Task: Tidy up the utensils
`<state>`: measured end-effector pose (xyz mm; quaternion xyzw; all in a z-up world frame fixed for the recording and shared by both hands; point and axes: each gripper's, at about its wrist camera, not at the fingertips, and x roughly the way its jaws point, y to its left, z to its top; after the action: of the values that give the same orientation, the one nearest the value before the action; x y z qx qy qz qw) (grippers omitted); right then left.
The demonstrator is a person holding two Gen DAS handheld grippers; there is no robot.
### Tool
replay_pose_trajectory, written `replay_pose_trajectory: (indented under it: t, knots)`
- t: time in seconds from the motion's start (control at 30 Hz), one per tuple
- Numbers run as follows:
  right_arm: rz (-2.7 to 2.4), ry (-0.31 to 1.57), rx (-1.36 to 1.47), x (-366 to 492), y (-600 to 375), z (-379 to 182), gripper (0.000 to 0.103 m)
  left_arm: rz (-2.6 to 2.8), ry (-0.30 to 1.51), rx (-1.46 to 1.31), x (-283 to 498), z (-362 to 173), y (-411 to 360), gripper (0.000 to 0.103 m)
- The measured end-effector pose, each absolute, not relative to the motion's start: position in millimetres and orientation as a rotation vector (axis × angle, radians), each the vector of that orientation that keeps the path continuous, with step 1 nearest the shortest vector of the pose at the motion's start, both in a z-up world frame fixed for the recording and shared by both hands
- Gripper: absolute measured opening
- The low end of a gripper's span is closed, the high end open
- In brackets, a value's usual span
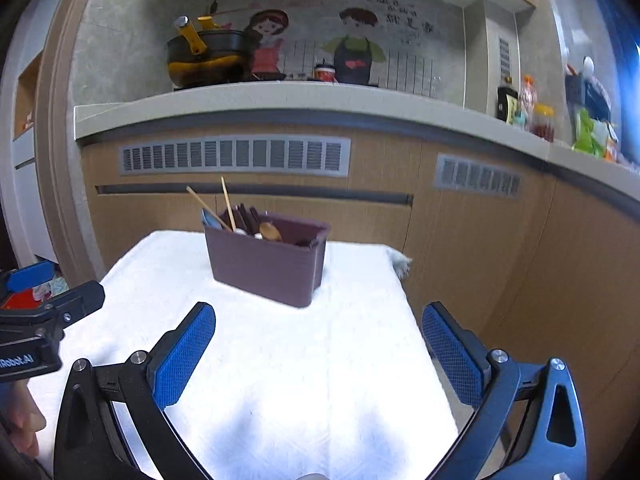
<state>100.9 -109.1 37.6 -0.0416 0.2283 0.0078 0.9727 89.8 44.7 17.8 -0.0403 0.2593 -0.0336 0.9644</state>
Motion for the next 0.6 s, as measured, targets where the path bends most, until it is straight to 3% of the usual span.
replay_pose_trajectory:
  t: [0.6]
  knots:
    - [0.052,0.504,-0.082,99.5,-108.3,26.5,0.103,-0.074,0.557,-0.056,91.4,11.6,40.4,0.099]
